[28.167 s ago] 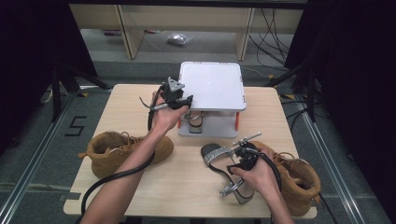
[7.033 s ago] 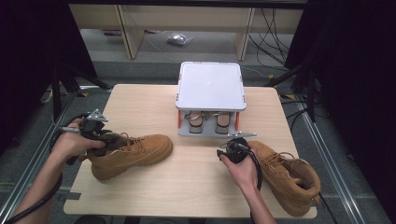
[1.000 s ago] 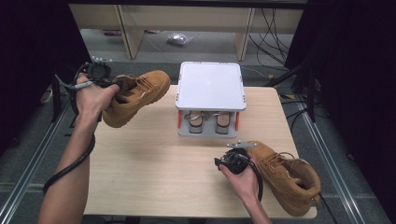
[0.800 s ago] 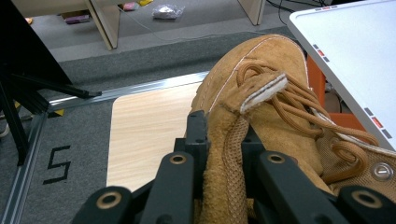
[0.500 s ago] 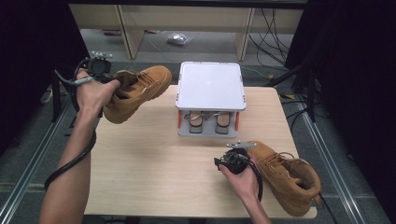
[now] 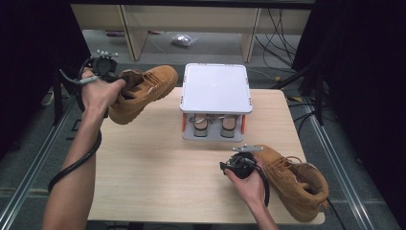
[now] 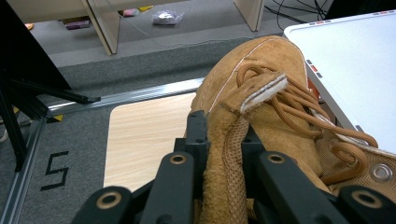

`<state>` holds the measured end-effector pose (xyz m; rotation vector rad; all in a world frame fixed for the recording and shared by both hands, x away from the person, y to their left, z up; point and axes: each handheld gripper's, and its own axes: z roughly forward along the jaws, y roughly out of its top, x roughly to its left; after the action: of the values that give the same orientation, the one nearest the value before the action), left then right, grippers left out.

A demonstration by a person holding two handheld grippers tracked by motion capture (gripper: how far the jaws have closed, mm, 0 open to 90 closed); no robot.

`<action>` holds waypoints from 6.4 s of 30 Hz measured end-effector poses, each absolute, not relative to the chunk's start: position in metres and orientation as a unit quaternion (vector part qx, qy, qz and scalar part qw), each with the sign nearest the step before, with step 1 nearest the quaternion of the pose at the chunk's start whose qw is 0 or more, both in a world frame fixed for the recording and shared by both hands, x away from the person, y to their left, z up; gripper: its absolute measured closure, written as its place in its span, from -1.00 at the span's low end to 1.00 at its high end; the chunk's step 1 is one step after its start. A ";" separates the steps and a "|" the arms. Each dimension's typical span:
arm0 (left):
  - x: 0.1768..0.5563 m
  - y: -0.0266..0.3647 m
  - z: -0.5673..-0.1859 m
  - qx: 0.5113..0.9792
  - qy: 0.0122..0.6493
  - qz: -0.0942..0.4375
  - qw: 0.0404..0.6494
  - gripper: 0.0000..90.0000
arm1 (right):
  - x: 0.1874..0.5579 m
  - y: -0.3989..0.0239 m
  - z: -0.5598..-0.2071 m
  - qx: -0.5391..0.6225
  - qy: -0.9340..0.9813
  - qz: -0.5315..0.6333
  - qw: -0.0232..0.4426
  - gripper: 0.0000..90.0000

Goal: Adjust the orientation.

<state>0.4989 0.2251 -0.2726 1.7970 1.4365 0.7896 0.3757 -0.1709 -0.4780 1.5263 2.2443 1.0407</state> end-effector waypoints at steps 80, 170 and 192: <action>0.524 0.162 -0.239 0.673 0.553 0.304 0.385 0.79 | 0.371 -0.165 -0.478 0.535 0.762 0.350 0.102 0.23; 0.558 0.071 -0.241 0.726 0.501 0.251 0.399 0.58 | 0.369 -0.164 -0.487 0.532 0.766 0.348 0.094 0.22; 0.567 0.092 -0.245 0.699 0.504 0.258 0.437 0.02 | 0.370 -0.165 -0.487 0.524 0.771 0.348 0.103 0.22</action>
<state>0.5673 0.0920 -0.2445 1.7376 1.2523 0.6420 0.3699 -0.1654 -0.4875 1.5457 2.2753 1.0267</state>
